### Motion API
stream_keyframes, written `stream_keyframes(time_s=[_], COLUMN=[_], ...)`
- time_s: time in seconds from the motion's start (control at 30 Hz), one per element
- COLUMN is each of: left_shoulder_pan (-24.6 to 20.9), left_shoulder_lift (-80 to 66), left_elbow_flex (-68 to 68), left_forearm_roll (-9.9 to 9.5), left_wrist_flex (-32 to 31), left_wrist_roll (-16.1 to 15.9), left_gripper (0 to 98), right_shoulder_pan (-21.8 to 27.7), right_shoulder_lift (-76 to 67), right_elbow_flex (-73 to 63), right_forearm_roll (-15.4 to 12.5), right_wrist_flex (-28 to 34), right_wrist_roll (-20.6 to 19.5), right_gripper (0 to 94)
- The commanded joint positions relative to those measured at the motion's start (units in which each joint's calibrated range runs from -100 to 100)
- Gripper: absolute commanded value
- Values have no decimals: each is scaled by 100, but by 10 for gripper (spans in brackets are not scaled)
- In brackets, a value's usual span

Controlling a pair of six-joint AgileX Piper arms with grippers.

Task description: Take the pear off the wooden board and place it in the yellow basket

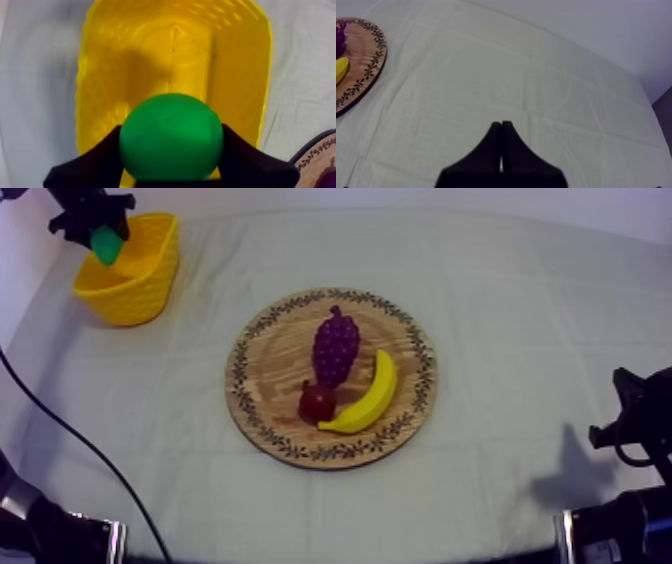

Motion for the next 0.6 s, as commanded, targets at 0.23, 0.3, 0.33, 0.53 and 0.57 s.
stream_keyframes(time_s=[0.23,0.3,0.33,0.53,0.57], left_shoulder_pan=[-12,-18,-22,-36,-37], left_shoulder_lift=[299,331,345,415,421], left_elbow_flex=[72,78,80,83,83], left_forearm_roll=[1,1,2,5,8], left_wrist_flex=[-151,-170,-178,-208,-212], left_wrist_roll=[-1,0,-1,-1,-1], left_gripper=[482,484,484,499,506], right_shoulder_pan=[-1,-1,-1,-1,-1], right_shoulder_lift=[0,0,0,0,0], right_elbow_flex=[-2,-2,-2,-2,-2], right_forearm_roll=[-1,-1,-1,-1,-1], right_wrist_flex=[-6,-6,-6,-6,-6], right_wrist_roll=[0,0,0,0,0], right_gripper=[4,4,4,4,4])
